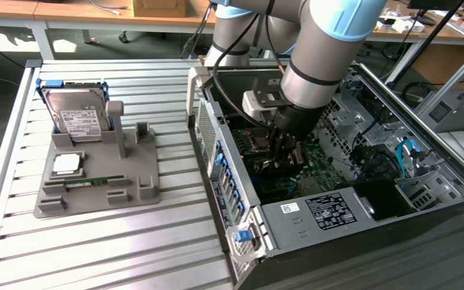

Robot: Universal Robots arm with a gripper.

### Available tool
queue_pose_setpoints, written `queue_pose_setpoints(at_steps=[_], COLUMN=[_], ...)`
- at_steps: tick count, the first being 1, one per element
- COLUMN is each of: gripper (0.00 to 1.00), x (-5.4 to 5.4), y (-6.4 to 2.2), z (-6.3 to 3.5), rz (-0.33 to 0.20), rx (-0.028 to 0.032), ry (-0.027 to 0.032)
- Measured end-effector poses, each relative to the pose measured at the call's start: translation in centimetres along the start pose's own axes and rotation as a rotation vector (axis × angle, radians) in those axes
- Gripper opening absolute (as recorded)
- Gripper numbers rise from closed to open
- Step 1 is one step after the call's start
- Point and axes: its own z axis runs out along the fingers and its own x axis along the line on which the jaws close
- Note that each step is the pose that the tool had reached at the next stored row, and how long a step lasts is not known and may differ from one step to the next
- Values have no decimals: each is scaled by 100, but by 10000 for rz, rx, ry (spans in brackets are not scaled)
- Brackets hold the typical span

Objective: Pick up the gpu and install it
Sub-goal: 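Insert the gpu into the slot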

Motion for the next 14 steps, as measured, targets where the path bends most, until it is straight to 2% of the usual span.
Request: queue_pose_setpoints(at_steps=[14], gripper=[27], x=[1], y=[2], z=[26], rz=[0], rx=[0], ry=[1])
